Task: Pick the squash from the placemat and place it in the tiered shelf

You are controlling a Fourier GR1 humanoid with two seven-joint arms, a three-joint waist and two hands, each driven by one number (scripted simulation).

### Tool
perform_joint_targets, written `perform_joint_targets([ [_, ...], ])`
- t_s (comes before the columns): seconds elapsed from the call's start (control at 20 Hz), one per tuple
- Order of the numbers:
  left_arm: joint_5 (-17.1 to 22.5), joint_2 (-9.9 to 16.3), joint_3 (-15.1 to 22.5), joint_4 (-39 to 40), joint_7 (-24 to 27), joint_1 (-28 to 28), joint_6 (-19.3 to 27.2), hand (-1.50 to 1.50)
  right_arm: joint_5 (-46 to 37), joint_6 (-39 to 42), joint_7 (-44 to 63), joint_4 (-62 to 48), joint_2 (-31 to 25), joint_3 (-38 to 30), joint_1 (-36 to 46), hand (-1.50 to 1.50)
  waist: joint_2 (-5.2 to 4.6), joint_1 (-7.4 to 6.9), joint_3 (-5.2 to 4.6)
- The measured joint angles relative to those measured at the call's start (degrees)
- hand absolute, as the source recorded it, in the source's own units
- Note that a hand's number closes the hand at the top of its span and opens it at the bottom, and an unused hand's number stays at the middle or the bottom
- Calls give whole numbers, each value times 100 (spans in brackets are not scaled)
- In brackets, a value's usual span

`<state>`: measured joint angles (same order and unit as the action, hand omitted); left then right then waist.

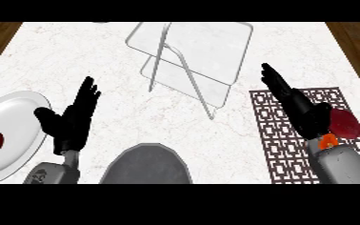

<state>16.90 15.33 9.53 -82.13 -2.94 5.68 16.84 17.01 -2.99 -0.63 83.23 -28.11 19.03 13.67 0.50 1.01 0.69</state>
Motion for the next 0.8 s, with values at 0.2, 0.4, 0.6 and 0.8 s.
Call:
perform_joint_targets([
  [0.2,-158,342,-101,-157,-105,-196,-83,0,103,546,-471,447,-182,-111,-225,150,-15,-49,-40],
  [0.4,-149,873,-371,-66,-102,-491,-342,0,-391,397,-764,603,-744,-459,-266,150,21,19,-74],
  [0.6,-75,1034,-495,30,55,-785,-602,0,-1070,-484,-1507,767,-761,-731,-1083,-150,6,66,-71],
  [0.8,-18,1189,-671,47,7,-802,-861,0,-1292,-523,-1996,1489,-762,-623,-2191,-150,-15,29,-70],
])
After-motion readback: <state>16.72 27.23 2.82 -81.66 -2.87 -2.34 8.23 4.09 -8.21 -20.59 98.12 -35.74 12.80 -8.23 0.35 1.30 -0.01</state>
